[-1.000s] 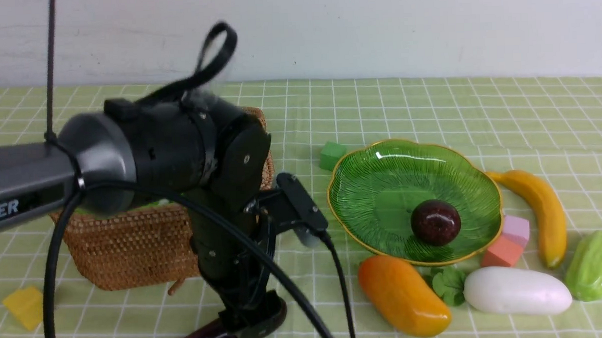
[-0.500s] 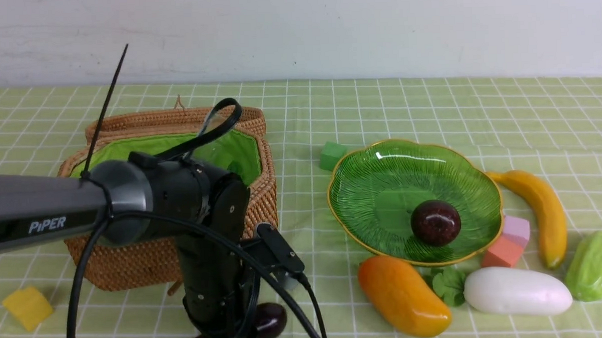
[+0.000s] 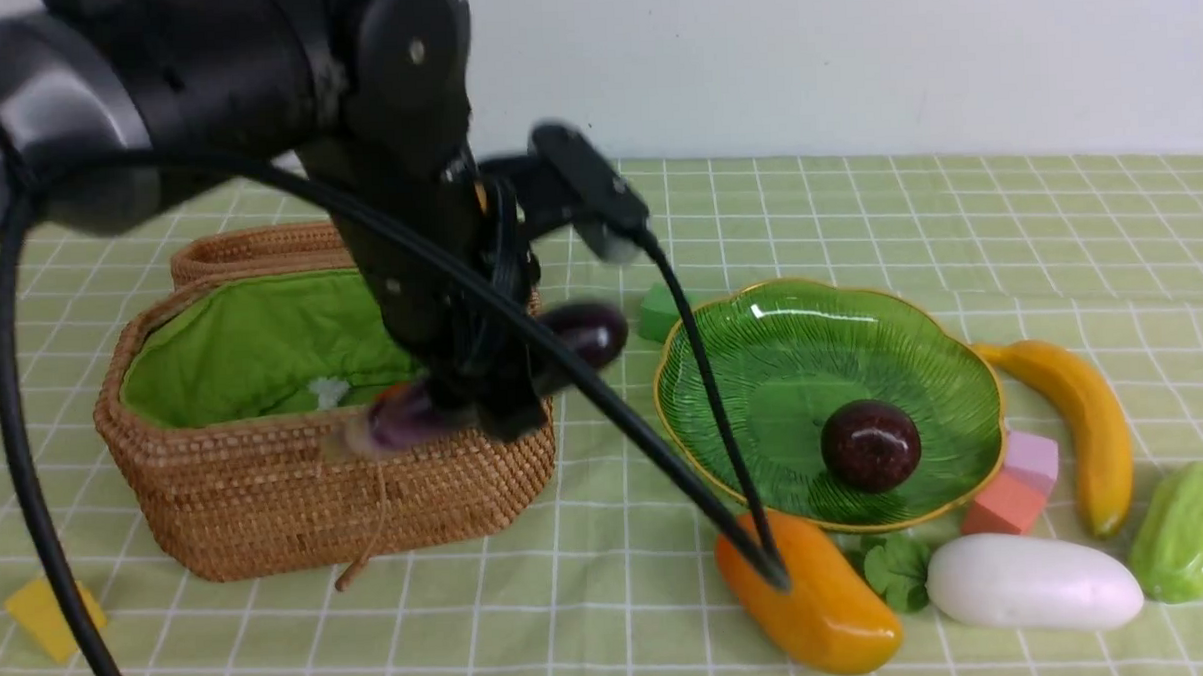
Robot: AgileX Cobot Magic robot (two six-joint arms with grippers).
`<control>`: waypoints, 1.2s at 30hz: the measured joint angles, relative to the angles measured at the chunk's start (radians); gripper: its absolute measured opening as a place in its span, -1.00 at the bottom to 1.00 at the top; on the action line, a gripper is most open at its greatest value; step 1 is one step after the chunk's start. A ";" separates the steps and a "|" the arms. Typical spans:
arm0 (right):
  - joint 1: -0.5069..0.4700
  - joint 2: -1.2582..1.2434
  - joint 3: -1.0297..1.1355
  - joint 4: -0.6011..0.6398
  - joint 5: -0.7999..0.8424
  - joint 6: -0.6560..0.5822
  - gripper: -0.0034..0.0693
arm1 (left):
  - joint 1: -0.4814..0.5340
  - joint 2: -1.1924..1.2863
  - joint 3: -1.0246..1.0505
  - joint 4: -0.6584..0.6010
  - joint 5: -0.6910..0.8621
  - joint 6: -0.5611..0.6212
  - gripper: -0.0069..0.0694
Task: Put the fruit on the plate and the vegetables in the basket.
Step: Use the left arm to grab an eggplant and put it into the left basket, then take a chayote with your right arm and place it on the basket on the left.
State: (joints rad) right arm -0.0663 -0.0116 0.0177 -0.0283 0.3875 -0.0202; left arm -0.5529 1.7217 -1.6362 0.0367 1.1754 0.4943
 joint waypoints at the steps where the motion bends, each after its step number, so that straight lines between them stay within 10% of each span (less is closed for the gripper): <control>1: 0.000 0.000 0.000 0.000 0.000 0.000 -0.24 | 0.025 -0.005 -0.054 0.037 -0.049 0.000 0.11; 19: 0.000 0.000 0.000 0.000 0.000 0.000 -0.24 | 0.264 0.122 -0.082 0.022 -0.186 -0.147 0.13; 28: 0.000 0.000 0.000 0.000 0.000 0.000 -0.24 | 0.264 0.122 -0.082 -0.013 -0.099 -0.147 0.91; 36: 0.000 0.000 0.000 0.000 0.000 0.000 -0.24 | 0.317 0.020 -0.049 -0.119 0.053 -0.262 0.46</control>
State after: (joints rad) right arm -0.0663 -0.0116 0.0177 -0.0283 0.3875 -0.0202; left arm -0.2361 1.7414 -1.6850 -0.0826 1.2280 0.2321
